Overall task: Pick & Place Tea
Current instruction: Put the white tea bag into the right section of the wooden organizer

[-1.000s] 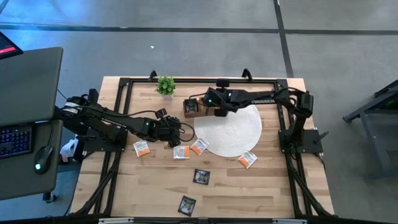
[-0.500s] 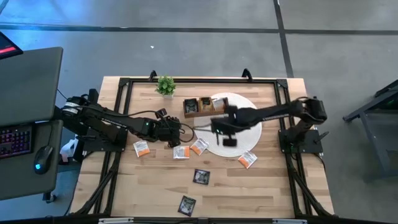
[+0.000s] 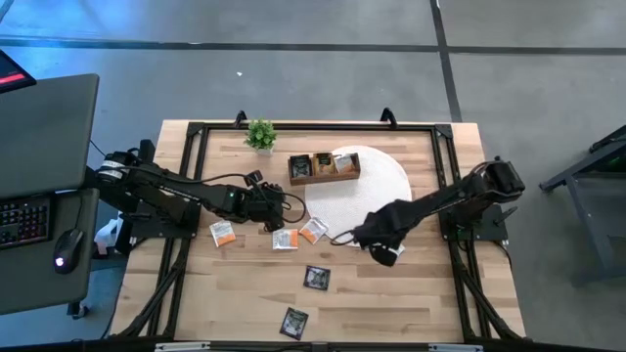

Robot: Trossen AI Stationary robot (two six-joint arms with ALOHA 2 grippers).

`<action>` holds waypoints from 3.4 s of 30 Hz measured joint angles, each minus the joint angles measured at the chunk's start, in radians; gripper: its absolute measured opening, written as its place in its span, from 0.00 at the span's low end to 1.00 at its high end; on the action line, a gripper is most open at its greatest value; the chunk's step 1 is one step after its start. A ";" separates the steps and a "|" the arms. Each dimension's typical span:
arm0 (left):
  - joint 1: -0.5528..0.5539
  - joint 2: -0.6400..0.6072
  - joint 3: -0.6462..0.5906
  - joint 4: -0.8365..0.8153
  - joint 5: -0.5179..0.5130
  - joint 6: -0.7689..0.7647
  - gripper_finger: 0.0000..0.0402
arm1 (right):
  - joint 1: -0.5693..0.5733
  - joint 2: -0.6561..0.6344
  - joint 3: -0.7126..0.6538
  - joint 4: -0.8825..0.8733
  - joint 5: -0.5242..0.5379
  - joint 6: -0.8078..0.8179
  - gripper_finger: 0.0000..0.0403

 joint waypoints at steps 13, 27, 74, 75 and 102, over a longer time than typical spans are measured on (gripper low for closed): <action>0.000 0.000 0.000 0.137 0.007 0.001 0.39 | 0.031 -0.003 -0.206 0.178 -0.094 0.221 0.21; 0.000 0.000 0.000 0.323 0.237 0.000 0.39 | 0.035 -0.010 -0.303 0.314 -0.067 0.269 0.20; 0.000 0.000 0.000 0.348 0.295 0.000 0.39 | -0.371 -0.037 -0.080 0.889 0.778 -1.180 0.00; 0.000 0.000 0.000 0.348 0.295 0.000 0.39 | -0.395 -0.026 -0.080 0.901 0.779 -1.205 0.00; 0.000 0.000 0.000 0.324 0.285 0.001 0.39 | -0.470 0.112 -0.076 1.003 0.747 -1.335 0.22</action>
